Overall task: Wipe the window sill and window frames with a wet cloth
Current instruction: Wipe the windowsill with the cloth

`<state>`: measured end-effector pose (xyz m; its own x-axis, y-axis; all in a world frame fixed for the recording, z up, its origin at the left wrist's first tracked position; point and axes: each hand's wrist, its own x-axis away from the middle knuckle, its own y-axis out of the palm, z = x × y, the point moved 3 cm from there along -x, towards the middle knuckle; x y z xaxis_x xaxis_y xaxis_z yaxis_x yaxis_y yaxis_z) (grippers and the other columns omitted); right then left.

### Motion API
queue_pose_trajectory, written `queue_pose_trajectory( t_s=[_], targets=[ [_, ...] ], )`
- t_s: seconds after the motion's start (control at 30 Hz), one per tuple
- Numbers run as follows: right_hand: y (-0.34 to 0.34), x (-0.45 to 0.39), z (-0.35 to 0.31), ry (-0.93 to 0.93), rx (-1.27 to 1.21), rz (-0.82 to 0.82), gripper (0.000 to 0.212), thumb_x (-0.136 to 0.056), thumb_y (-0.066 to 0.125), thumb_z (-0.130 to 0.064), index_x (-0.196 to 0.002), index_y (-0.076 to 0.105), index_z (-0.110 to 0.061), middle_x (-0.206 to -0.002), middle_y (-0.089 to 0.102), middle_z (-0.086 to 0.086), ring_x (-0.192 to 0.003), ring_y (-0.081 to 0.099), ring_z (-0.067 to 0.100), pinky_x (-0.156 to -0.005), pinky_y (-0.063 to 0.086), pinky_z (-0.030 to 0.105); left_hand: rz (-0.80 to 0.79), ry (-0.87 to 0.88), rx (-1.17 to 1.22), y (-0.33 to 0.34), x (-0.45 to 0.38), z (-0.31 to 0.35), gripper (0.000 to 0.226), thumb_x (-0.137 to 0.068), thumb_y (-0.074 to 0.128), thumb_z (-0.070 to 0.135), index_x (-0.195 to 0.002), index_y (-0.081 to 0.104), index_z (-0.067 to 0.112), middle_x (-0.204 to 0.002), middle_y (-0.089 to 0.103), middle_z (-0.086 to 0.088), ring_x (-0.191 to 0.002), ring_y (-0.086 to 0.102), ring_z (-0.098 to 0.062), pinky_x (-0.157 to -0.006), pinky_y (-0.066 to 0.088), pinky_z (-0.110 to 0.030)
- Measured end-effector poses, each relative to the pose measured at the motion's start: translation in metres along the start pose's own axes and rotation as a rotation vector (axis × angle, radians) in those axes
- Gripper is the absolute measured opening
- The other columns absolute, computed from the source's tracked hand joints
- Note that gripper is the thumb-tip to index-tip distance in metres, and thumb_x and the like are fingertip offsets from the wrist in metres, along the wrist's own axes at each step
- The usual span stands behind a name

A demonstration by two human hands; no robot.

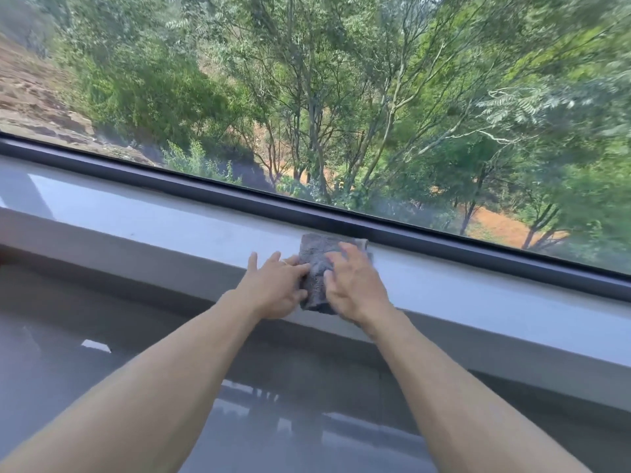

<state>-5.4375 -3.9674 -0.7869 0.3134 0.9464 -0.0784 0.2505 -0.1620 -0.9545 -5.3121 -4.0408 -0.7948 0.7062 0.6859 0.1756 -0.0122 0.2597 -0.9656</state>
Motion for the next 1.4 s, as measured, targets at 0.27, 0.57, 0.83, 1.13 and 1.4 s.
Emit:
queue_pose_trajectory(
  t_s=[0.27,0.57,0.83,1.13,1.4],
  targets=[
    [0.031,-0.023,0.006,0.111,0.202,-0.101,0.058,-0.104,0.017,-0.047,-0.157,0.013,-0.025,-0.166,0.005,0.002,-0.152,0.001,0.021,-0.122,0.001,0.045,0.064,0.196,-0.167,0.003,0.007,-0.054,0.059,-0.101,0.031,0.052,-0.154,0.012,0.031,-0.164,0.009,-0.001,-0.151,-0.005,-0.019,-0.12,0.0,-0.052],
    [0.073,-0.083,-0.088,-0.035,0.208,-0.2,0.056,-0.102,0.016,-0.052,-0.156,0.005,-0.041,-0.165,-0.011,-0.002,-0.152,-0.005,0.021,-0.122,-0.002,0.047,0.154,0.266,-0.196,-0.019,-0.013,-0.142,0.055,-0.098,0.034,0.054,-0.145,0.028,0.027,-0.161,0.02,0.002,-0.151,0.007,-0.019,-0.121,0.008,-0.047],
    [0.064,-0.097,-0.066,0.29,0.268,-0.161,0.065,-0.098,0.013,-0.062,-0.155,-0.009,-0.041,-0.163,-0.01,0.016,-0.151,-0.004,0.035,-0.12,-0.002,0.054,0.158,0.289,-0.124,-0.023,-0.005,-0.177,0.059,-0.101,0.036,0.05,-0.151,0.022,0.022,-0.163,0.014,-0.002,-0.151,0.002,-0.018,-0.122,0.003,-0.047],
    [0.07,-0.05,-0.087,-0.14,0.392,-0.129,0.09,-0.076,-0.013,-0.084,-0.154,0.007,-0.043,-0.165,0.005,0.002,-0.152,0.007,0.026,-0.121,0.008,0.045,0.175,0.238,-0.099,-0.021,0.003,-0.214,0.063,-0.1,0.036,0.049,-0.153,0.018,0.02,-0.162,0.017,-0.002,-0.151,0.006,-0.017,-0.122,0.003,-0.045],
    [0.104,-0.099,-0.171,-0.281,0.431,-0.151,0.092,-0.077,0.011,-0.075,-0.156,0.018,-0.028,-0.164,0.015,0.01,-0.149,0.016,0.032,-0.12,0.017,0.051,0.224,0.166,-0.091,-0.024,0.01,-0.245,0.059,-0.098,0.039,0.047,-0.147,0.029,0.016,-0.159,0.026,-0.005,-0.15,0.013,-0.019,-0.121,0.009,-0.046]
  ],
)
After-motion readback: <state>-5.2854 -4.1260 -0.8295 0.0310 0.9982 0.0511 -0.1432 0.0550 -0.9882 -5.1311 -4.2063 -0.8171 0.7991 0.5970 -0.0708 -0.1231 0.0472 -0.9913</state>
